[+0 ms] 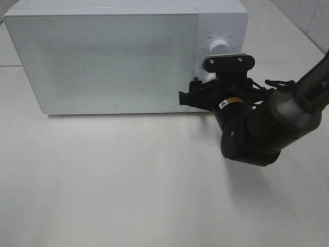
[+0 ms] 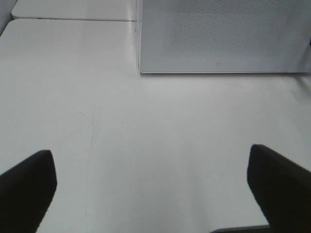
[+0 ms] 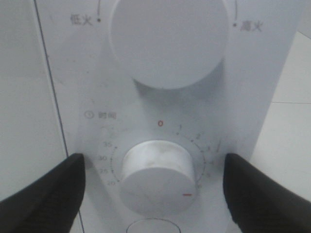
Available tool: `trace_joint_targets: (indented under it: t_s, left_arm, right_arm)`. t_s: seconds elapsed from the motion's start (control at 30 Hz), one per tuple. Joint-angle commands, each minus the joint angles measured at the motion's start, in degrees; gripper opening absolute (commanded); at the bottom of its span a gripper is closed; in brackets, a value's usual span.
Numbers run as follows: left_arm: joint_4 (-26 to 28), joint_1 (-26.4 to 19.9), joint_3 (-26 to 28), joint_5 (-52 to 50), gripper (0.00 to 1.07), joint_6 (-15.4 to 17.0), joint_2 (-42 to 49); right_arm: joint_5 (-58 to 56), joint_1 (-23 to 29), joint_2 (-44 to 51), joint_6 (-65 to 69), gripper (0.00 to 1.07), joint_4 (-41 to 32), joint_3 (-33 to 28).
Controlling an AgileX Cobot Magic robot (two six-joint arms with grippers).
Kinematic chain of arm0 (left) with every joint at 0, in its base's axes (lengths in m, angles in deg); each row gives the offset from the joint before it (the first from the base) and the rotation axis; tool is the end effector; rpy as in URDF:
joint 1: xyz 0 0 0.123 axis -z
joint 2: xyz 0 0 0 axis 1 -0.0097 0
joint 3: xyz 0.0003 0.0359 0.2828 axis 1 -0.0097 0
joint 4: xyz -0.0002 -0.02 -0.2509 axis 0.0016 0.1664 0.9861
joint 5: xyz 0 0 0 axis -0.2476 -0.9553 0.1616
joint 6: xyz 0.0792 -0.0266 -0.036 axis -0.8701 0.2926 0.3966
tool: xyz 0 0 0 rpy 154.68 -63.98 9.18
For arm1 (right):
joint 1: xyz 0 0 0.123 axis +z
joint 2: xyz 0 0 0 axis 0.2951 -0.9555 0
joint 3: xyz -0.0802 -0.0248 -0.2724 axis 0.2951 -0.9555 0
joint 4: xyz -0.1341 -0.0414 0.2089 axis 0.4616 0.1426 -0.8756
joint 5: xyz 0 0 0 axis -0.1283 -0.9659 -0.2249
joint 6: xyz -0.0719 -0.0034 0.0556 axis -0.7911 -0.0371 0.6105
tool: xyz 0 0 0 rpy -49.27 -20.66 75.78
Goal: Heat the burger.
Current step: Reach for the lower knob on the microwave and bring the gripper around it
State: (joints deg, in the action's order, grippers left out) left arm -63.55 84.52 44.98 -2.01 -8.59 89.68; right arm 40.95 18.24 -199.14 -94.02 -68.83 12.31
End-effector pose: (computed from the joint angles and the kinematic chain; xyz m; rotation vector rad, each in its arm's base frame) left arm -0.0086 -0.0184 0.2830 0.0518 2.0228 -0.1332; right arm 0.3211 0.1611 0.1180 0.0330 1.6871 -0.0186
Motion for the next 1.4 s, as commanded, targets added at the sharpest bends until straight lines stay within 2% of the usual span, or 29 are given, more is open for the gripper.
trace_joint_targets:
  t_s: [0.03,0.2,0.47,0.53,0.57,0.6,0.63,0.73,0.8,0.83,0.9,1.27,1.4]
  left_arm:
    - [0.6,-0.1,-0.2,-0.7,1.00,0.3,1.0]
    - [0.6,-0.1,-0.2,-0.7,1.00,0.3,1.0]
    - [0.6,-0.1,-0.2,-0.7,1.00,0.3,1.0]
    - [0.6,-0.1,-0.2,-0.7,1.00,0.3,1.0]
    - [0.6,-0.1,-0.2,-0.7,1.00,0.3,1.0]
    - [0.6,-0.1,-0.2,-0.7,1.00,0.3,1.0]
    - [0.6,-0.1,-0.2,-0.7,1.00,0.3,1.0]
    - [0.6,-0.1,-0.2,-0.7,1.00,0.3,1.0]
    - [0.6,-0.1,-0.2,-0.7,1.00,0.3,1.0]
    - [0.6,-0.1,-0.2,-0.7,1.00,0.3,1.0]
    - [0.6,-0.1,-0.2,-0.7,1.00,0.3,1.0]
    - [0.6,-0.1,-0.2,-0.7,1.00,0.3,1.0]
    - [0.6,-0.1,-0.2,-0.7,1.00,0.3,1.0]
  right_arm:
    - [0.8,-1.3,-0.1,0.7,0.76,0.9,1.0]
    - [0.7,-1.8,-0.3,0.7,0.75,1.0,1.4]
    - [2.1,-1.6,0.4,0.7,0.63,1.9,1.4]
    - [2.2,-1.6,0.8,0.7,0.54,1.9,1.4]
    - [2.2,-1.6,0.8,0.7,0.54,1.9,1.4]
    - [2.4,-1.6,0.8,0.7,0.49,1.9,1.4]
    - [2.7,-1.6,0.8,0.7,0.38,1.9,1.4]
    - [2.8,-1.6,0.8,0.7,0.32,2.0,1.4]
    - [3.3,-1.6,0.8,0.7,0.11,2.3,1.4]
    - [3.3,-1.6,0.8,0.7,0.11,2.3,1.4]
    - [3.6,-1.6,0.8,0.7,0.02,2.5,1.4]
    - [4.5,-1.6,0.8,3.2,0.01,7.4,1.4]
    - [4.6,-1.6,0.8,8.7,0.01,9.6,1.4]
